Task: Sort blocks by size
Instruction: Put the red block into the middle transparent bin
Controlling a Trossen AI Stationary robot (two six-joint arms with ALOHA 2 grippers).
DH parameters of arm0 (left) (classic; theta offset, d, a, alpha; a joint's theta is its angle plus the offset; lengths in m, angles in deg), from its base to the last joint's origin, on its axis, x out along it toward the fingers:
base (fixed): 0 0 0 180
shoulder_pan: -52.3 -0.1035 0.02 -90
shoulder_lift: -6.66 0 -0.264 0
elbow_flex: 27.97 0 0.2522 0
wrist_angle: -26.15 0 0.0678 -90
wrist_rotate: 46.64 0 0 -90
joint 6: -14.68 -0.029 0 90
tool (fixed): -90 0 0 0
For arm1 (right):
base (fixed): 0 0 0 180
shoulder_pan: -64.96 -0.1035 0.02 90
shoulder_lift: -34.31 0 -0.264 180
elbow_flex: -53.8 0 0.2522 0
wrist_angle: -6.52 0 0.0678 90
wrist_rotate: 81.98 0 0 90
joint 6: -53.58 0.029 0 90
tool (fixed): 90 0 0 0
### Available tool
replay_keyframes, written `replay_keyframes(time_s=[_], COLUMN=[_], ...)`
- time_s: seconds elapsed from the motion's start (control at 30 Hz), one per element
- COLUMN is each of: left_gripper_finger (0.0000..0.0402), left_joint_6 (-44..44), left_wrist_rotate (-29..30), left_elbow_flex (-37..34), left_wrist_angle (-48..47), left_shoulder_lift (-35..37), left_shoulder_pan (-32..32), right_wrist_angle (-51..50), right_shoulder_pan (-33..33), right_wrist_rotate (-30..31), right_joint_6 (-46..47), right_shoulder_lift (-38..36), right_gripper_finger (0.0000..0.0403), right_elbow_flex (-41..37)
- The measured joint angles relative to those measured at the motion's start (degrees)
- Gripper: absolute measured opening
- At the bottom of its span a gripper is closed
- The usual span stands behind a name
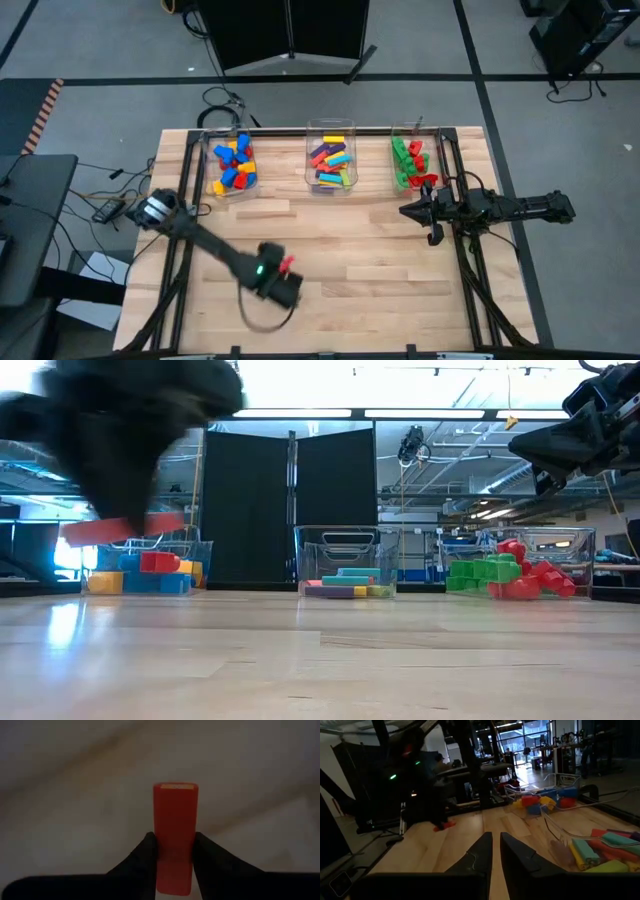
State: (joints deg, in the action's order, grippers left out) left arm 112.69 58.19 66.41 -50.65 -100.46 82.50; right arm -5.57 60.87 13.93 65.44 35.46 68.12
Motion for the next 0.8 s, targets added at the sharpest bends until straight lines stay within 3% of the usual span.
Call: replay_keyframes(time_s=[0.3, 0.57, 0.8], left_gripper_finger=[0.0104, 0.0105, 0.0105], left_joint_6=[-38.9, -69.1, -84.7], left_wrist_rotate=[2.8, 2.5, -8.1], left_elbow_flex=[0.9, 13.1, 21.2], left_wrist_angle=[6.9, 11.5, 19.2], left_shoulder_lift=[3.0, 3.2, 0.9], left_shoulder_pan=[-23.3, -40.7, -52.6], right_wrist_angle=[0.0, 0.0, 0.0], right_shoulder_pan=[0.0, 0.0, 0.0], right_wrist_rotate=[0.0, 0.0, 0.0], right_joint_6=[0.0, 0.0, 0.0], right_shoulder_lift=[0.0, 0.0, 0.0], right_gripper_finger=[0.0043, 0.0048, 0.0044], right_elbow_flex=[0.0, 0.0, 0.0])
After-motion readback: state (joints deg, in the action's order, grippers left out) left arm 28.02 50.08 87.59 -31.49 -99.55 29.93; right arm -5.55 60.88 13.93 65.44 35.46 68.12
